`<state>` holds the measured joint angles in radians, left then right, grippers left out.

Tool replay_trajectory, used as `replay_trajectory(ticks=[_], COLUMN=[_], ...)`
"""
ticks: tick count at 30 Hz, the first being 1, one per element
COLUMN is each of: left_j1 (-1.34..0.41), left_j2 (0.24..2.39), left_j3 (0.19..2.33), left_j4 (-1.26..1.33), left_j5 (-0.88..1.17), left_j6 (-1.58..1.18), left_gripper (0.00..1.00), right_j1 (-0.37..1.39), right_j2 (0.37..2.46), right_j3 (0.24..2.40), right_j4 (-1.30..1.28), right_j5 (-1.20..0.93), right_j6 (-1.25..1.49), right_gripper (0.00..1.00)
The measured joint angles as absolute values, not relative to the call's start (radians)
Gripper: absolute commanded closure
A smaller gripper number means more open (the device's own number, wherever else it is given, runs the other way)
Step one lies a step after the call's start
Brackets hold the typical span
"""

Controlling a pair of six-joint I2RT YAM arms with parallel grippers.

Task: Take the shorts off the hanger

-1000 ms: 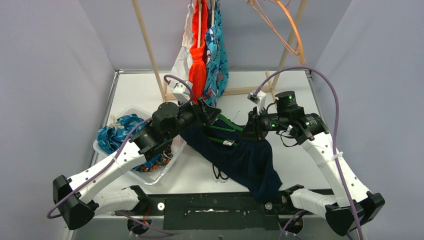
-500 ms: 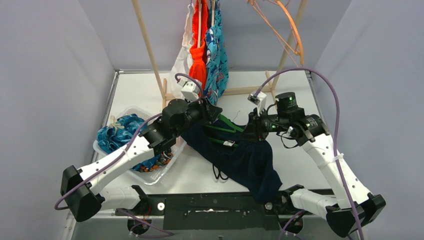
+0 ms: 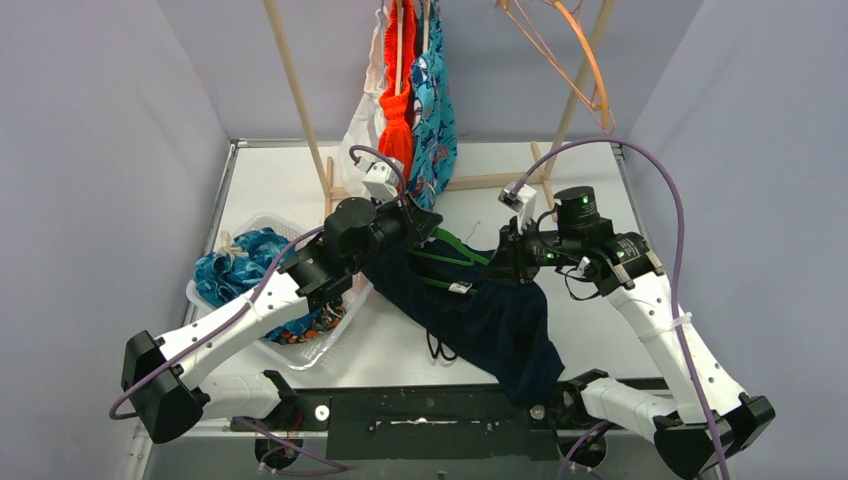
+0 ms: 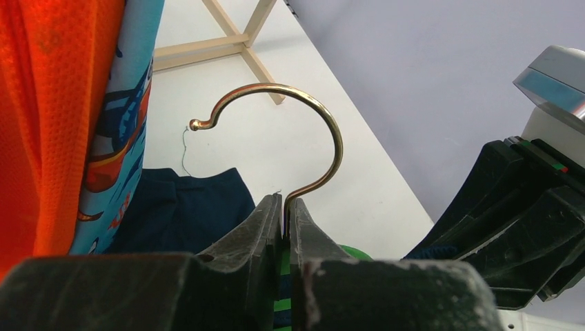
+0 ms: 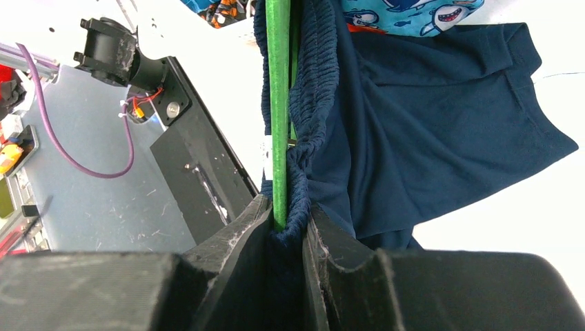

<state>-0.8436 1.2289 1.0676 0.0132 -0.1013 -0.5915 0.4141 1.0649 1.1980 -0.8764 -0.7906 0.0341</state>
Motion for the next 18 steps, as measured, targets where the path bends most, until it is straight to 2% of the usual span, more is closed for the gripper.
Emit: replay_trajectory(ticks=[5, 10, 13, 16, 18], left_j1=[-0.844, -0.844, -0.846, -0.846, -0.847], left_j2=[1.228, 1.229, 1.229, 1.232, 1.237], left_j3=[1.068, 1.081, 1.099, 1.131, 1.159], left_j4=[0.014, 0.007, -0.008, -0.043, -0.073], left_j5=[-0.100, -0.071, -0.065, -0.063, -0.071], left_j6=[-0.590, -0.582, -0.575, -0.565, -0.561], left_gripper=[1.00, 1.00, 1.00, 1.00, 1.00], right_j1=[0.414, 0.417, 0.421, 0.421, 0.421], right_j2=[1.063, 1.043, 1.027, 1.012, 1.004], right_j3=[1.198, 1.205, 1.215, 1.224, 1.229], right_j4=[-0.877, -0.890, -0.895, -0.896, -0.901], right_j5=[-0.778, -0.736, -0.695, -0.648, -0.617], right_j6=[0.038, 0.043, 0.049, 0.061, 0.066], right_gripper=[0.92, 0.73, 0.68, 0.43, 0.33])
